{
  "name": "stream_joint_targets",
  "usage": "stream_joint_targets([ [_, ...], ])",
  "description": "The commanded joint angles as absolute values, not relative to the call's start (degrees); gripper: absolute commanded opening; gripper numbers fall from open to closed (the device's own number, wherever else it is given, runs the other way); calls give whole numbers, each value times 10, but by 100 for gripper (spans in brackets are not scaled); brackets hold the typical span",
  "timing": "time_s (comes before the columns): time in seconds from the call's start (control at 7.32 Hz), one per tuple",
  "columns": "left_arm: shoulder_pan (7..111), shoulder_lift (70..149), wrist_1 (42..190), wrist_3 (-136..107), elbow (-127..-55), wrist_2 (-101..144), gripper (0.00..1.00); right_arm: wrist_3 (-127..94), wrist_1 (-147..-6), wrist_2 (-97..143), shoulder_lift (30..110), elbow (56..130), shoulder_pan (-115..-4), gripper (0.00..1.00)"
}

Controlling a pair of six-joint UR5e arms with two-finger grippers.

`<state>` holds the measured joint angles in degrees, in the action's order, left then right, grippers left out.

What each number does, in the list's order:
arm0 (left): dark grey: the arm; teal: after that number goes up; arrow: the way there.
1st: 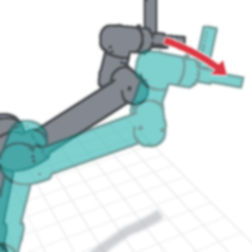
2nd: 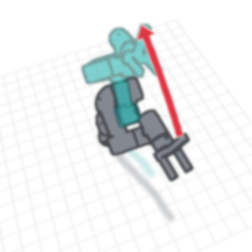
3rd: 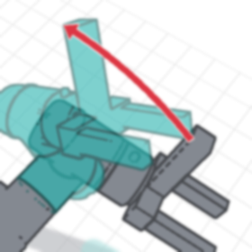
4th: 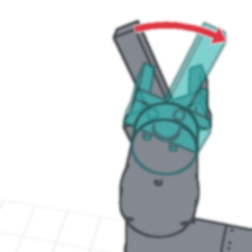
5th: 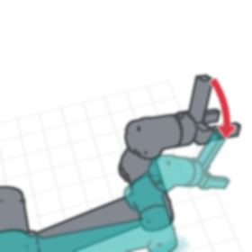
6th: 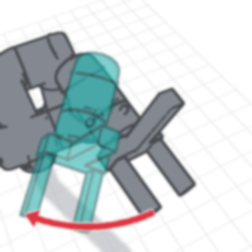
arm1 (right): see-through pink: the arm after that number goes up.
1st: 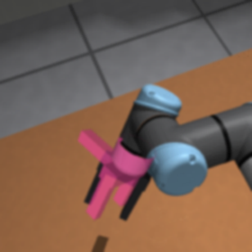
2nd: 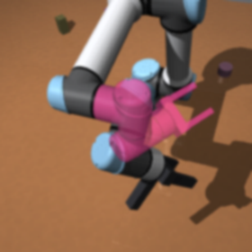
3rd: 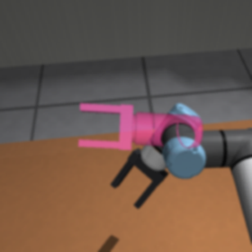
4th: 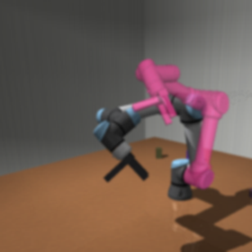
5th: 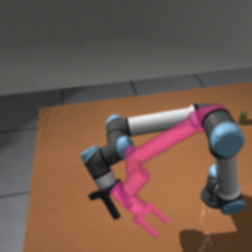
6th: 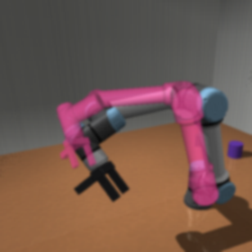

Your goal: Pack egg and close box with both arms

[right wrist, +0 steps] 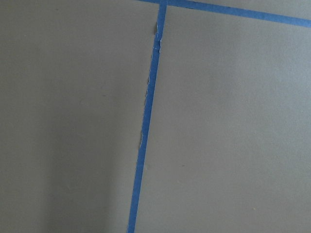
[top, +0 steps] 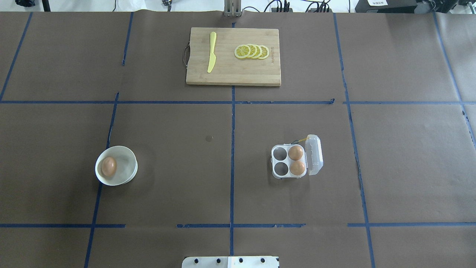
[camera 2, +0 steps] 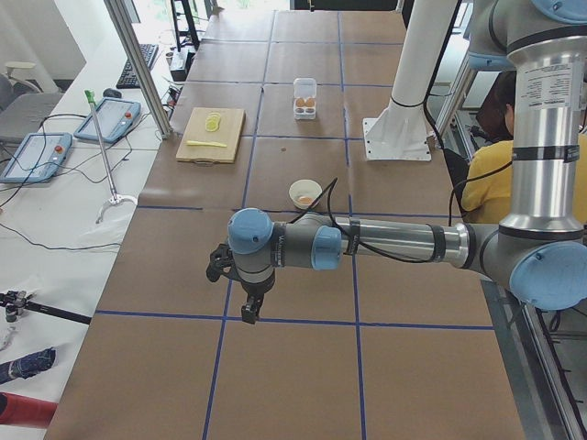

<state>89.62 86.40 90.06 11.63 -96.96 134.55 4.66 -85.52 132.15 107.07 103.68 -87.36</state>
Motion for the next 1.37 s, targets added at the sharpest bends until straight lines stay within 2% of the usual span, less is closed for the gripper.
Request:
stream_joint_targets([
  [0.0,896,864,904,119,-973,1346,100,50,-854,1325,1070,1038,-874,100],
  [0.82,892,871,928,115,-971,1347,100,44,-853,1325,1063,1037,-873,100],
  [1.23,890,884,1140,114,-944,1348,100,44,-788,1323,1045,1038,-873,100],
])
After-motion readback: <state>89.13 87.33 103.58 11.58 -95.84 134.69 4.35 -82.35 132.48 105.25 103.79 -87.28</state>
